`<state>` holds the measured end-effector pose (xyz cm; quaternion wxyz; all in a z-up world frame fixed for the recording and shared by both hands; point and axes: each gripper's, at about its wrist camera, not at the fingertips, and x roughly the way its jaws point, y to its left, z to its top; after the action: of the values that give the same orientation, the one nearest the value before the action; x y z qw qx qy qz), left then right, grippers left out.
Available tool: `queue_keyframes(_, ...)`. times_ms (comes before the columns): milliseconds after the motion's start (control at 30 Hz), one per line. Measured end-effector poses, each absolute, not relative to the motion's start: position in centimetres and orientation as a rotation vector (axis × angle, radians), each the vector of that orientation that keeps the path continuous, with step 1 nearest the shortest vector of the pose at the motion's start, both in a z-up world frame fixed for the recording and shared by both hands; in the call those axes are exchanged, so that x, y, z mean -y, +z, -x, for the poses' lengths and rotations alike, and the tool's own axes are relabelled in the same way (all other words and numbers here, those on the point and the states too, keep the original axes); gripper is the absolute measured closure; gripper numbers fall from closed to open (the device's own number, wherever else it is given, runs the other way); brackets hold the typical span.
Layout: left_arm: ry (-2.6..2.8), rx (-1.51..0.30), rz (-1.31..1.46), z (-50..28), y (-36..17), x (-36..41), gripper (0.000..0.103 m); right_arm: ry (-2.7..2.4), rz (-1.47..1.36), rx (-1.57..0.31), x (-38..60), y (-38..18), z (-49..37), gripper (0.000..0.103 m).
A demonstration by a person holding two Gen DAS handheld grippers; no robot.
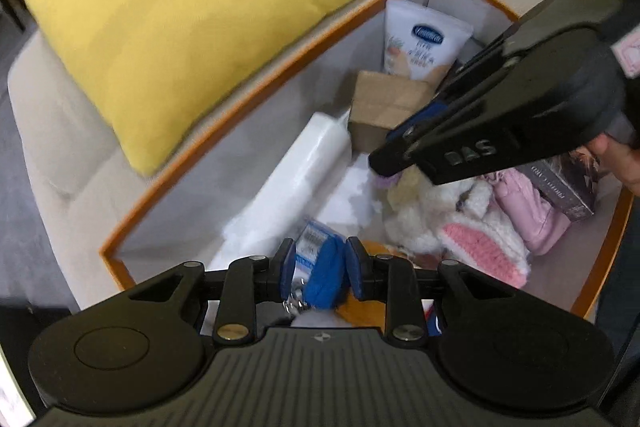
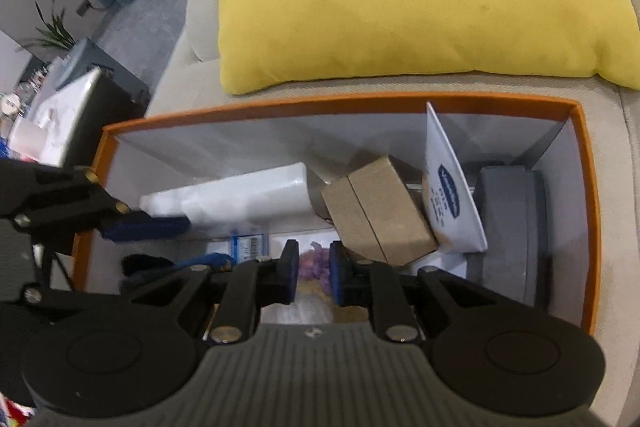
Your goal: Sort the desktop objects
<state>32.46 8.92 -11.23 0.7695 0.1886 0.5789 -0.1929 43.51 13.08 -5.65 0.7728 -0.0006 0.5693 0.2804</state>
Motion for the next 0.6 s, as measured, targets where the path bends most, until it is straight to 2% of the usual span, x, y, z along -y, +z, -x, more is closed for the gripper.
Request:
queue_keyframes(133,-0.339,-1.320,-0.279,-34.0,-12.0,-10.4,0.070,0.605,0.040,-1.224,-13.2,-6.0,-42.9,0.085)
queue_keyframes(300,-0.233,-1.383,-0.149,-35.2,-12.8,-11.9,0.061,0.603,0.069,-1.211,-12.8,-5.9,-42.3,0.085)
queue_keyframes(600,-0.157,-1.312,-0.285,-36.2,-13.3,-11.8,0.065,0.604,0.064,-1.215,-12.0,-5.4,-42.1,0.084)
